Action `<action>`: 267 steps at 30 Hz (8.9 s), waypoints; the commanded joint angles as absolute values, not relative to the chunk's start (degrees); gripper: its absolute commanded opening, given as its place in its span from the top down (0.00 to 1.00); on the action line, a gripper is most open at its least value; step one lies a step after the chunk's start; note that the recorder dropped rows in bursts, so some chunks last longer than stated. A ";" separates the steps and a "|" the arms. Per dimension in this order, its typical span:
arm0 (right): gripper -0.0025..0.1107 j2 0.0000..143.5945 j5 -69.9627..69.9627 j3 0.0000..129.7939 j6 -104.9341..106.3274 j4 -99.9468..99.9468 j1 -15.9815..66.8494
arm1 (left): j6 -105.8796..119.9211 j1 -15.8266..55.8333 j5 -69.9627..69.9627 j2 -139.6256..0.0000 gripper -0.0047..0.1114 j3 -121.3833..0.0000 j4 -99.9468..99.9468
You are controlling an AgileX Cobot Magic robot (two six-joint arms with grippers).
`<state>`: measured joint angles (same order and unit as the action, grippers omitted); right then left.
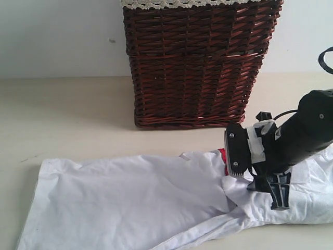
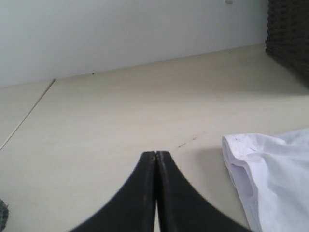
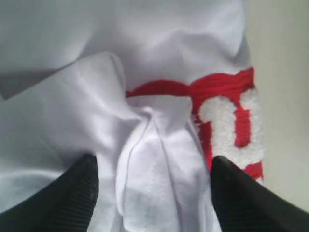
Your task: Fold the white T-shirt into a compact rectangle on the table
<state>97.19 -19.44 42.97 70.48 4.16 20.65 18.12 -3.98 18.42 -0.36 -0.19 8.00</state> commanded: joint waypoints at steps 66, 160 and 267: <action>0.31 90.10 -32.70 40.97 27.85 18.41 -9.47 | 18.19 -3.98 17.94 0.00 0.95 0.00 8.17; 0.98 107.71 -26.43 40.97 23.13 7.44 -9.47 | 18.19 -3.98 17.94 0.00 0.95 0.00 8.17; 0.98 83.12 -63.47 48.26 69.65 60.29 -31.72 | 18.19 -3.98 17.94 0.00 0.95 0.00 8.17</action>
